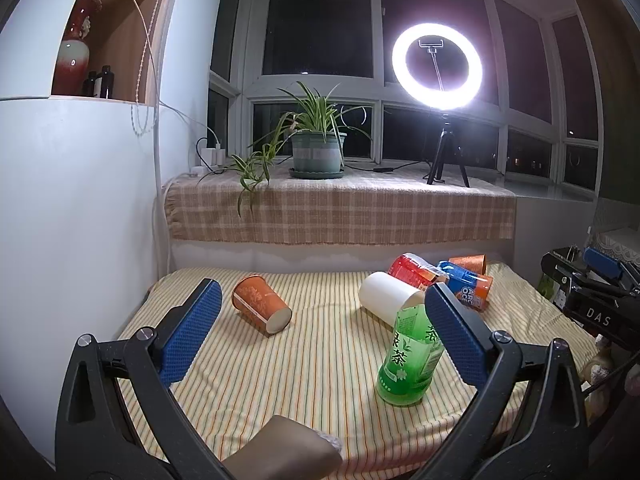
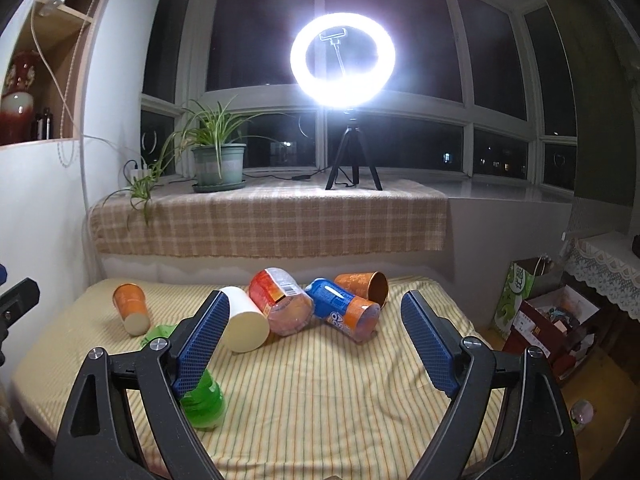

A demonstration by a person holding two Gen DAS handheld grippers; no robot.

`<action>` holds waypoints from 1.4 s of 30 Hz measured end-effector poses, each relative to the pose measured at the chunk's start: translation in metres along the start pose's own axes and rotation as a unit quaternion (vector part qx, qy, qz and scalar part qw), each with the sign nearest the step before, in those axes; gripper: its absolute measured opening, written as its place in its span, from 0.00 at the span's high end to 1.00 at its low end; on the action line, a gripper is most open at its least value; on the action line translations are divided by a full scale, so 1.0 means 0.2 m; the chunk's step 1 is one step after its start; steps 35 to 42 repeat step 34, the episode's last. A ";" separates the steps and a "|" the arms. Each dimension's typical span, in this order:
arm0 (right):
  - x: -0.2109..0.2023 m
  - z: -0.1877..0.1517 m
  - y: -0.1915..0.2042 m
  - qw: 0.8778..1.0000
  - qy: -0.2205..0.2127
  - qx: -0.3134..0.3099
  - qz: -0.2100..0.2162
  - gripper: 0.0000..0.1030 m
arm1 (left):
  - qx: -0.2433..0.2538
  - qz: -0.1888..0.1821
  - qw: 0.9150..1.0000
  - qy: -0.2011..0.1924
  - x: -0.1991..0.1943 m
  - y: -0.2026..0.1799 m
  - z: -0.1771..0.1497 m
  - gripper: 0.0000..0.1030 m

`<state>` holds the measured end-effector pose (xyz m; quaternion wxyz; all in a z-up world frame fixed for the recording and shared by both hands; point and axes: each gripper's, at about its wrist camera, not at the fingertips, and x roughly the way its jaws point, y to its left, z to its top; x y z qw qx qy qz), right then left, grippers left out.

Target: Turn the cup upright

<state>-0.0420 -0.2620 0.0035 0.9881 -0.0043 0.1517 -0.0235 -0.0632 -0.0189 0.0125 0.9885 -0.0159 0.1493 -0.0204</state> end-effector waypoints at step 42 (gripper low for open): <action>0.03 0.00 -0.01 1.000 0.003 0.000 -0.005 0.15 | 0.004 0.000 1.000 0.001 0.03 -0.01 -0.02 0.00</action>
